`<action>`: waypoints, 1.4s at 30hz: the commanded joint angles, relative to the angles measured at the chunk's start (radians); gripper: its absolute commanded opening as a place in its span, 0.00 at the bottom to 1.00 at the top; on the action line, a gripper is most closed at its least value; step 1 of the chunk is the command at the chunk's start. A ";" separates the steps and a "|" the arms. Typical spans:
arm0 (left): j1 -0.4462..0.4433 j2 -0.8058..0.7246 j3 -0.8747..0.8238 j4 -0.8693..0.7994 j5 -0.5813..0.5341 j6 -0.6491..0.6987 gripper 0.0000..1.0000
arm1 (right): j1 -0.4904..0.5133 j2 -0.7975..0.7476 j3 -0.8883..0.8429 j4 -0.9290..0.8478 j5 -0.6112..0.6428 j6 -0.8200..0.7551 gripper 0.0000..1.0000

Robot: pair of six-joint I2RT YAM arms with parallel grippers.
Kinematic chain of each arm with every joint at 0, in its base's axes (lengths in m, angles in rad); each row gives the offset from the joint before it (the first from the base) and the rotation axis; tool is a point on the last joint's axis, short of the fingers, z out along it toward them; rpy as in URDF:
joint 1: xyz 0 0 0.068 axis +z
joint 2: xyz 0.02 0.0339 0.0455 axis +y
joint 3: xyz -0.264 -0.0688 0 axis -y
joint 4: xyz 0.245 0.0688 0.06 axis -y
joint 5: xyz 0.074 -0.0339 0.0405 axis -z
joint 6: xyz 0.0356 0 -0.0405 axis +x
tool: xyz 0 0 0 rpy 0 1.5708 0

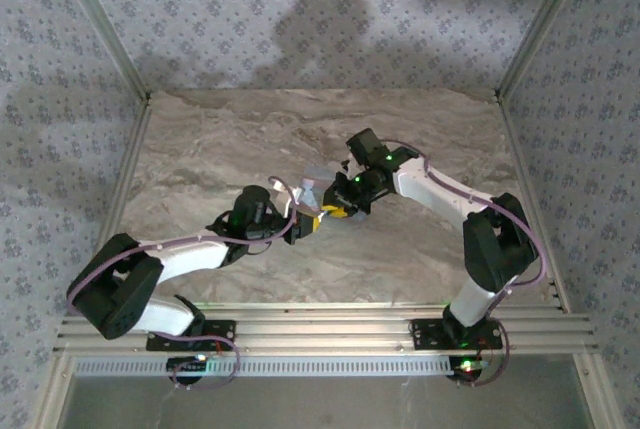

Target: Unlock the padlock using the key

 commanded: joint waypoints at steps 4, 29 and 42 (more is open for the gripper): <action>0.018 0.007 0.016 0.105 -0.057 0.031 0.00 | 0.027 0.004 -0.049 0.021 0.021 0.050 0.00; 0.019 -0.495 -0.079 -0.470 -0.289 0.232 0.00 | 0.106 0.122 -0.120 0.182 0.424 0.066 0.63; -0.029 -0.405 0.059 -0.317 -0.291 0.438 0.00 | 0.222 -0.411 -0.188 0.195 0.571 0.207 0.63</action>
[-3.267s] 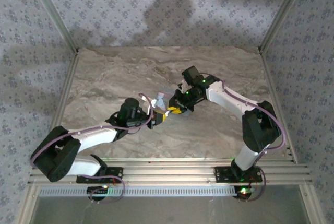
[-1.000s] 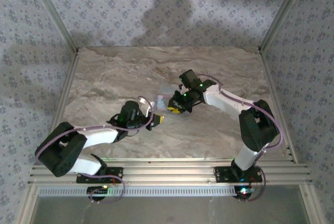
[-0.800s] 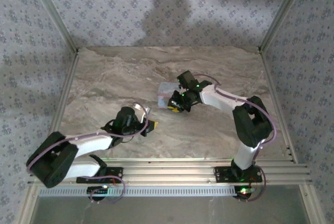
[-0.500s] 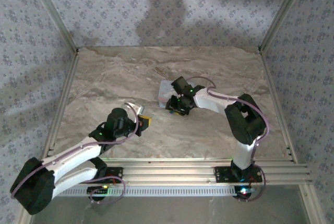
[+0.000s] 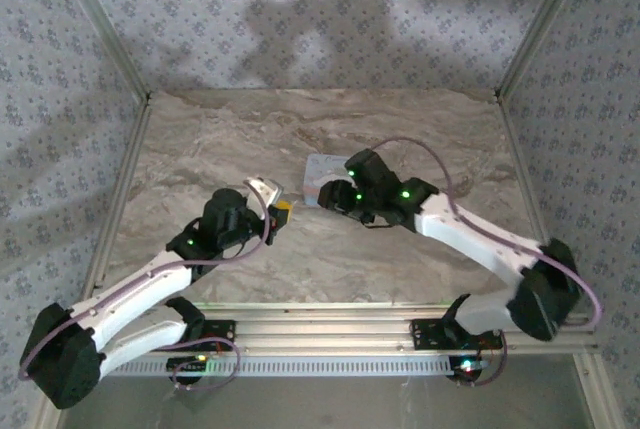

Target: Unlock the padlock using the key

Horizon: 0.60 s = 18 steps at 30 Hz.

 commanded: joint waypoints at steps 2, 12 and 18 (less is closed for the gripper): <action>-0.061 0.040 0.062 0.087 -0.026 0.100 0.00 | 0.048 -0.073 -0.024 0.077 0.082 0.122 0.60; -0.208 0.098 0.124 0.125 -0.200 0.164 0.00 | 0.083 -0.074 -0.121 0.270 0.078 0.256 0.40; -0.248 0.112 0.124 0.149 -0.238 0.174 0.00 | 0.078 -0.083 -0.136 0.289 0.103 0.282 0.33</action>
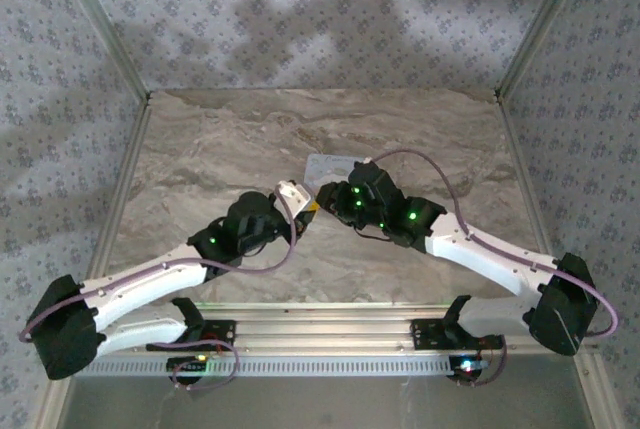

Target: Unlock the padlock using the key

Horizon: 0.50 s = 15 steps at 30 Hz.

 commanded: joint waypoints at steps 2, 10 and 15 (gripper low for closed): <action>-0.023 0.010 0.027 0.046 -0.048 0.029 0.00 | -0.003 -0.011 -0.014 0.042 0.050 0.043 0.33; -0.037 0.011 0.024 0.039 -0.063 0.049 0.00 | -0.008 0.024 0.005 0.044 0.032 0.048 0.20; -0.038 -0.005 0.013 0.037 -0.069 0.069 0.00 | -0.008 0.045 0.015 0.024 0.018 0.049 0.18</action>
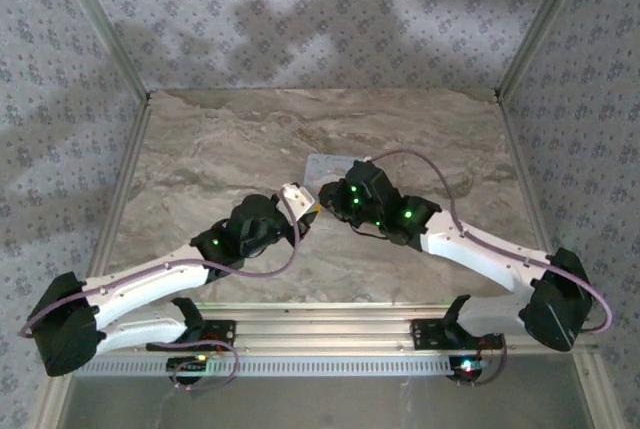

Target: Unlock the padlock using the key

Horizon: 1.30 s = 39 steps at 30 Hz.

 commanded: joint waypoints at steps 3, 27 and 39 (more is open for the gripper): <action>-0.009 -0.021 0.008 0.020 -0.017 0.042 0.00 | -0.008 0.016 0.012 -0.009 -0.002 0.013 0.07; 0.445 -0.062 0.086 0.020 1.001 -0.508 0.52 | -0.177 -0.035 0.134 -0.014 -0.577 -0.973 0.00; 0.454 0.006 0.050 0.388 1.132 -0.743 0.43 | -0.193 -0.073 0.058 0.267 -0.703 -0.846 0.00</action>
